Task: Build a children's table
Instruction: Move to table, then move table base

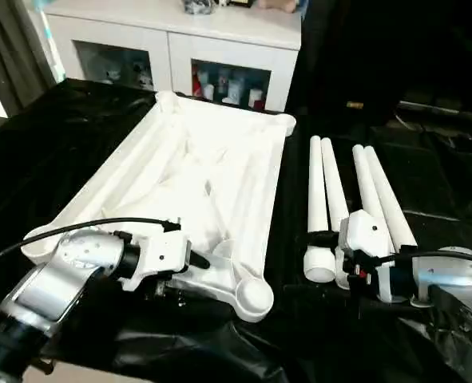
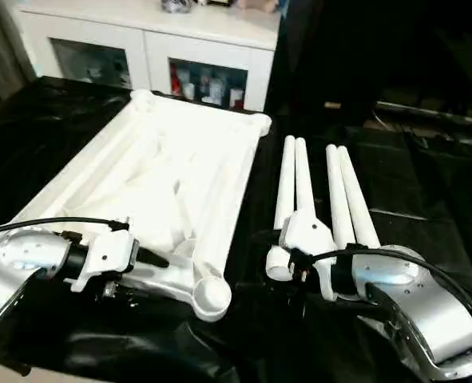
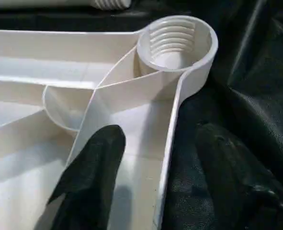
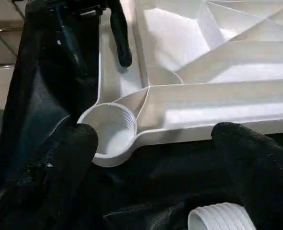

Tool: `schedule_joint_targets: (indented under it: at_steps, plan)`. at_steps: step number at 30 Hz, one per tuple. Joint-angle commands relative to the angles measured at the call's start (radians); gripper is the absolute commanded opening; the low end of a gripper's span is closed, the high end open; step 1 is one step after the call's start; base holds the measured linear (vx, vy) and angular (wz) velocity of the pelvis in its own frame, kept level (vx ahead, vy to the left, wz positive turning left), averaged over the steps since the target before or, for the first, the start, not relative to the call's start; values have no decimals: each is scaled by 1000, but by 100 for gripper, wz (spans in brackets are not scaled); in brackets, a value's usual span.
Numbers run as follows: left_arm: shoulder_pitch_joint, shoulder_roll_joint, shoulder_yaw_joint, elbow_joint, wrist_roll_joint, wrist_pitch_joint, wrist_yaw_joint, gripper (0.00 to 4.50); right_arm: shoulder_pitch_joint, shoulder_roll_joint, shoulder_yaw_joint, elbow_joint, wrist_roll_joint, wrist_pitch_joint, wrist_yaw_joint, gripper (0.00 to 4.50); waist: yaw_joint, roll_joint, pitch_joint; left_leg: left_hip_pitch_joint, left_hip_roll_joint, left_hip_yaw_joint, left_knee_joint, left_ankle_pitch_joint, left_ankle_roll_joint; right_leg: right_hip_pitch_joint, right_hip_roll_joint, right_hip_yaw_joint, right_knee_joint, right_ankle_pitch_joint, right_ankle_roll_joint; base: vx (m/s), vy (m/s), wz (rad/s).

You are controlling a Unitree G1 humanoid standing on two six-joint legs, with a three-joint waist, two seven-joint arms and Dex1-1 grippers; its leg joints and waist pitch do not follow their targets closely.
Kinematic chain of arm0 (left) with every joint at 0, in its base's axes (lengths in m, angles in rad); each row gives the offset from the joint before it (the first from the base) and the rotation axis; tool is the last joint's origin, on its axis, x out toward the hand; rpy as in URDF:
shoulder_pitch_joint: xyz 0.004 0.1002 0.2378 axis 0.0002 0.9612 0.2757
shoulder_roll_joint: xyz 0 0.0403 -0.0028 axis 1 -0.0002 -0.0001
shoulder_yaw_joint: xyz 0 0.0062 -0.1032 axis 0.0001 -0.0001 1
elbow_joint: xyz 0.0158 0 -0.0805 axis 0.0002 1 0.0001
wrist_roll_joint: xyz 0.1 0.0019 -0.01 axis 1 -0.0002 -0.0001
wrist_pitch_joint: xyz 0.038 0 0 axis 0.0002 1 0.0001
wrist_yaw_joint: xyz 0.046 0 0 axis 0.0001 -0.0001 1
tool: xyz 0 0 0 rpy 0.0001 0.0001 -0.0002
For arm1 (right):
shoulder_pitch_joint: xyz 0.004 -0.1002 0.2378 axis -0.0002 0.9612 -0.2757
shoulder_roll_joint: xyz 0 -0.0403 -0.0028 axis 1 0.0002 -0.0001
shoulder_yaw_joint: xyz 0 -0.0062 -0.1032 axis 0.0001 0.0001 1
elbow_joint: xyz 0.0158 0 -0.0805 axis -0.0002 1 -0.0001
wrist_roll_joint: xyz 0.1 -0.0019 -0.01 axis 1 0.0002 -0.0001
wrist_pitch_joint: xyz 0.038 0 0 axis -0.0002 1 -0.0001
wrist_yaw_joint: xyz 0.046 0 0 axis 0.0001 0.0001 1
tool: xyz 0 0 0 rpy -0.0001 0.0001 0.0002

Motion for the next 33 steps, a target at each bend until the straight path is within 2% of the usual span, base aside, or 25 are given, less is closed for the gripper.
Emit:
schedule_joint_targets:
  at_steps: [1,4,5,6,7,9,13,17,18,21,24,27,28,33]
  plan:
    - [-19,-2,-21,8,9,-12,-25,239,8,-20,0,-34,-4,14,7,450,1,10,-50,4,58,-16,-85,-75,29,37,-85,51,-67,40,-220,0,0,0]
    - [-29,-8,-31,17,14,-9,-31,220,14,-21,9,-39,-11,15,4,450,1,9,-44,8,62,-14,-90,-128,18,35,-88,53,-76,-46,-216,0,0,0]
    - [-34,-12,-36,22,15,-7,-33,216,18,-20,13,-43,-12,17,1,450,2,13,-42,9,62,-15,-92,-140,13,33,-88,53,-77,-66,-214,0,0,0]
    - [-40,-17,-40,30,17,-7,-36,206,20,-21,17,-46,-13,17,-1,450,2,11,-41,10,64,-14,-93,-160,5,33,-89,54,-81,-99,-211,0,0,0]
    - [-43,-21,-43,36,19,-8,-38,191,22,-21,20,-49,-13,18,-5,450,2,15,-39,11,64,-15,-95,-173,-1,31,-89,55,-83,-122,-208,0,0,0]
    - [-46,-24,-45,43,21,-10,-42,179,23,-21,21,-51,-14,19,-7,450,2,12,-39,11,64,-15,-96,-186,-7,32,-88,56,-85,-141,-200,0,0,0]
    - [-57,-26,-58,67,51,-15,-43,137,22,-18,25,-53,-20,21,-12,450,1,12,-38,8,64,-16,-96,-167,-3,32,-88,56,-83,-117,-198,0,0,0]
    - [-68,-30,-69,96,87,-34,-26,125,20,-16,30,-57,-19,28,-11,450,0,14,-40,9,65,-16,-95,-155,1,32,-87,55,-80,-85,-204,0,0,0]
    - [-71,-32,-74,105,97,-41,-19,102,20,-16,31,-58,-19,29,-11,450,-1,14,-40,9,65,-17,-95,-155,1,32,-87,55,-80,-80,-205,0,0,0]
    - [-76,-37,-80,120,107,-46,-8,87,22,-16,31,-62,-16,32,-11,450,0,15,-40,10,65,-16,-94,-153,2,32,-88,55,-79,-65,-212,0,0,0]
    - [-77,-44,-77,122,105,-37,-8,57,24,-18,29,-64,-9,36,-9,450,0,15,-37,9,65,-16,-97,-172,-1,32,-90,56,-82,-95,-213,0,0,0]
    - [-75,-50,-68,121,100,-28,-6,45,25,-20,31,-65,-4,39,-6,450,1,14,-37,9,67,-16,-98,-179,-4,33,-92,57,-84,-122,-210,0,0,0]
    - [-66,-50,-50,119,94,-14,8,37,29,-19,32,-68,-3,40,-6,450,2,18,-41,12,67,-16,-97,-181,-7,32,-92,56,-83,-123,-210,0,0,0]
    - [-45,-46,-28,111,85,4,34,4,35,-18,32,-70,-6,37,-13,450,-10,12,-41,1,63,-18,-96,-152,-1,40,-91,56,-83,-102,-204,0,0,0]
